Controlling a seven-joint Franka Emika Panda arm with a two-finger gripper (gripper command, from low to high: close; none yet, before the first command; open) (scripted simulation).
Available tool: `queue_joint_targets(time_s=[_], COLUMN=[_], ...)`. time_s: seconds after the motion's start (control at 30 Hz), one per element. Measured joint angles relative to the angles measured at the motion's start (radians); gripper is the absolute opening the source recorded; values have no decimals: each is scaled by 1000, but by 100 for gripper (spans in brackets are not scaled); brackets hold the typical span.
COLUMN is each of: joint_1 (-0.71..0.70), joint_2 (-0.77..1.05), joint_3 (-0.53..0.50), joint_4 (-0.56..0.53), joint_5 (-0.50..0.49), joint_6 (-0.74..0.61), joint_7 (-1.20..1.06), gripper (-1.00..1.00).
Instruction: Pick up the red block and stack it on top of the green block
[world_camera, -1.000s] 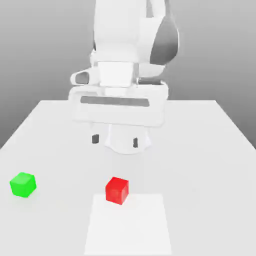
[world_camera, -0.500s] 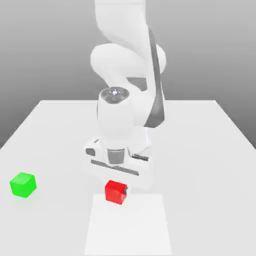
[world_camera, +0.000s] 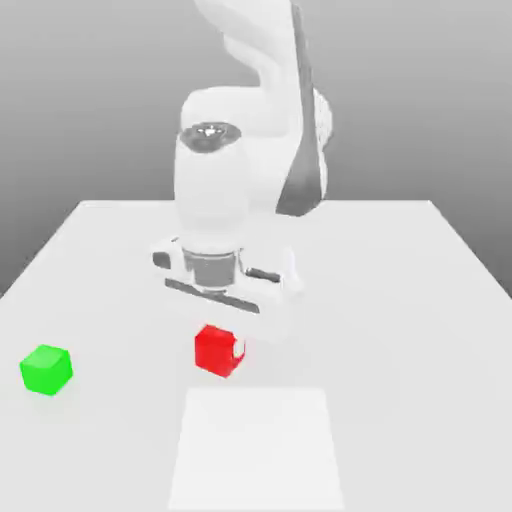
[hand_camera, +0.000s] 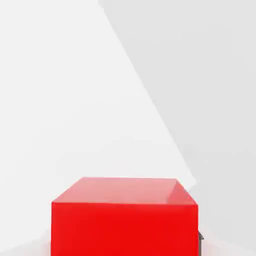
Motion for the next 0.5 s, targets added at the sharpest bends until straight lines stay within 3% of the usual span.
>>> queue_joint_targets(time_s=[0.3, 0.47, 0.5], joint_1=[-340, -389, -397], joint_2=[87, 247, 280], joint_3=[-203, -149, -135], joint_4=[209, 237, 239], joint_5=[-12, 87, 110], joint_6=[-122, 6, 36], joint_7=[270, 225, 208], gripper=[-100, -100, 100])
